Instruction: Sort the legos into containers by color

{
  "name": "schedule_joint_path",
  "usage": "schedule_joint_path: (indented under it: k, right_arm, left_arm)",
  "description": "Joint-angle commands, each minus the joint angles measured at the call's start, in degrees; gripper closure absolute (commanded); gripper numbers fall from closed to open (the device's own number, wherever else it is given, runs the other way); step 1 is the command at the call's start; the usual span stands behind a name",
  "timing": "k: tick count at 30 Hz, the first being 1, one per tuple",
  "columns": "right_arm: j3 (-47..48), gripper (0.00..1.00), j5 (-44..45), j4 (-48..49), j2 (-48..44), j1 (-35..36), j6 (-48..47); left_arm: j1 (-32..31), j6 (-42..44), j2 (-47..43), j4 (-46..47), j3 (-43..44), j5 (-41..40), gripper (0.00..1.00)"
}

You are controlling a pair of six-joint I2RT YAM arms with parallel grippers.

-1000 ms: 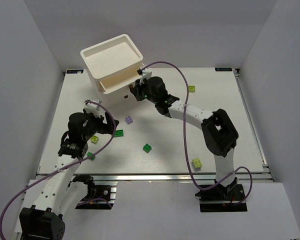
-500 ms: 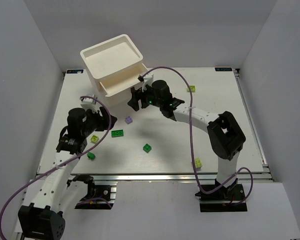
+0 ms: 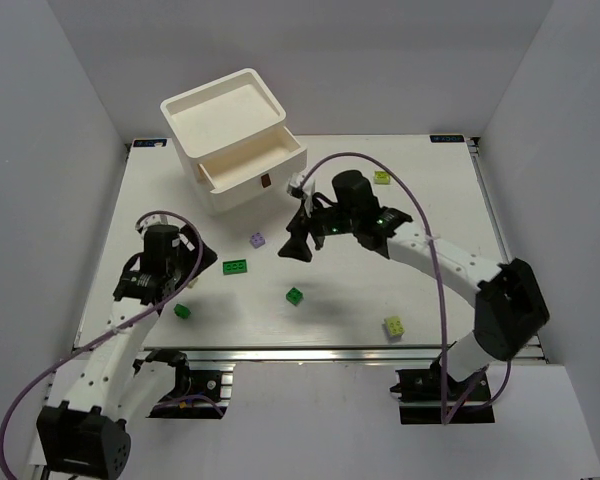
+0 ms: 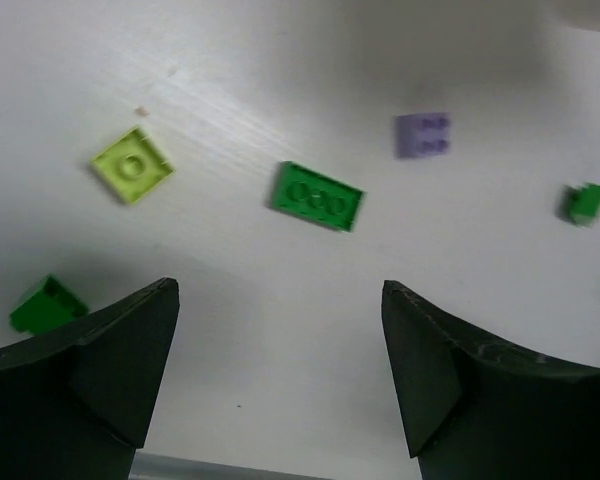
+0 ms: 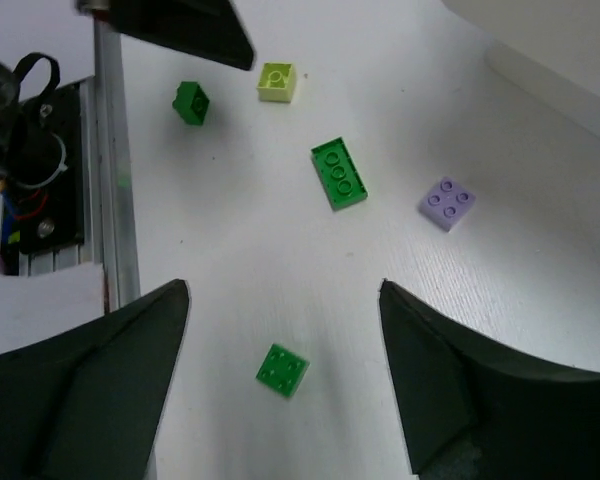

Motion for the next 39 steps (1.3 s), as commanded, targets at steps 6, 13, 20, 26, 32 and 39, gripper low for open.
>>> schedule_joint_path:
  k: [6,13,20,26,32,39]
  right_arm:
    - [-10.2,0.70,0.1,-5.4,-21.2,-1.4,-0.9]
    - [-18.8,0.37,3.0,-0.8,-29.1,-6.4,-3.1]
    - [-18.9,0.36,0.5,-1.9,-30.6,-9.2,-3.2]
    - [-19.0,0.36,-1.0,-2.3,-30.6,-11.3,-3.1]
    - [-19.2,0.37,-2.8,-2.2,-30.5,-12.9,-2.7]
    - [-19.2,0.38,-4.9,-2.7,-29.7,-14.5,-2.4]
  left_arm:
    - [1.0,-9.6,13.5,-6.0,3.9,-15.5,0.07]
    - [1.0,-13.5,22.8,-6.5,7.4,-17.7,0.07]
    - [2.5,-16.0,29.5,-6.4,9.1,-17.4,0.09]
    - [4.2,-15.8,33.1,-2.9,8.0,-15.5,0.15]
    - [5.3,-15.6,38.3,0.2,7.9,-14.5,0.23]
    - [5.9,-14.4,38.3,0.9,8.6,-13.5,0.66]
